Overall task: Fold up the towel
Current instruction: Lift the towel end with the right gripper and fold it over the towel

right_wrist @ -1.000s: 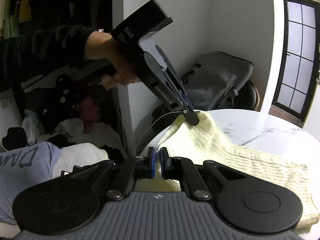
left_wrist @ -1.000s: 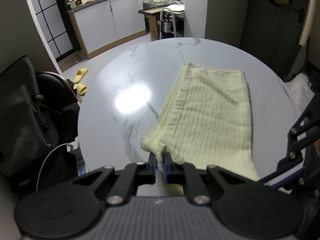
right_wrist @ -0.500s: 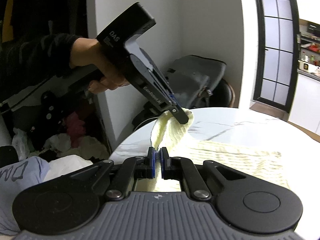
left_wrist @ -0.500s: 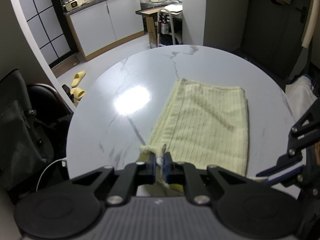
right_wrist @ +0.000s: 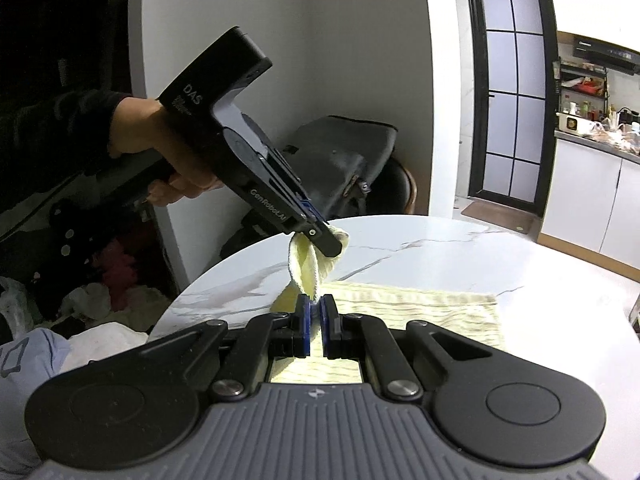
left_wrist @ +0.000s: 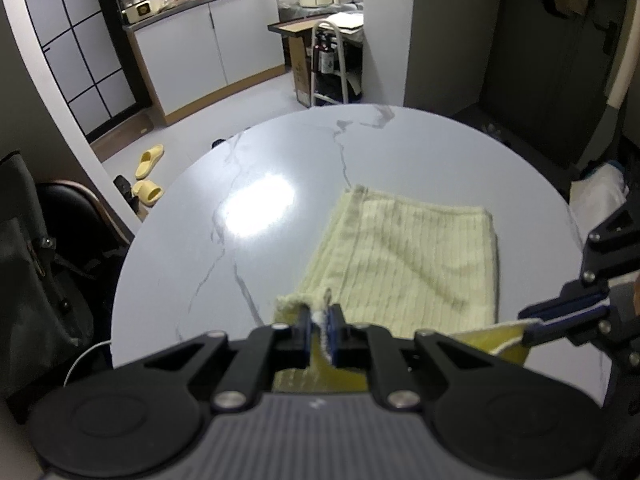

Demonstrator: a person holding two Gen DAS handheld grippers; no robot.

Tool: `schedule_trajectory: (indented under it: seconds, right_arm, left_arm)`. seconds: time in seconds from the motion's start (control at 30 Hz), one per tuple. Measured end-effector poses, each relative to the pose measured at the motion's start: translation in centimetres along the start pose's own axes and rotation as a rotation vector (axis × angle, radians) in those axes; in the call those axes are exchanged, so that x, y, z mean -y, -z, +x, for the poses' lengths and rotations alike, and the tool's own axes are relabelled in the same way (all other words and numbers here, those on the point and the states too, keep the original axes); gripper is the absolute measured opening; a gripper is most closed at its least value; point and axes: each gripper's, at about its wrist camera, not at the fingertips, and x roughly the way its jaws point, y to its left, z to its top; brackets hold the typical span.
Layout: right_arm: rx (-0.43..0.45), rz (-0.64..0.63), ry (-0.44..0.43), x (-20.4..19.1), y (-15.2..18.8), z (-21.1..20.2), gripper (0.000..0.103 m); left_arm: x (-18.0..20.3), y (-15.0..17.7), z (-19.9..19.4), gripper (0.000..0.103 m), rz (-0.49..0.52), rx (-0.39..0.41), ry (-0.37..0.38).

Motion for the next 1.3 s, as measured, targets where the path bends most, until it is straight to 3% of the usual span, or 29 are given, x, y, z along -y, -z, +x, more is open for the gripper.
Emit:
schedule_trajectory:
  seconds: [1.3]
  right_arm:
    - [0.000, 0.067, 0.080, 5.2, 1.1, -1.6, 0.006]
  left_arm:
    - [2.2, -4.8, 3.6, 0.010, 0.050, -0.013, 0.028]
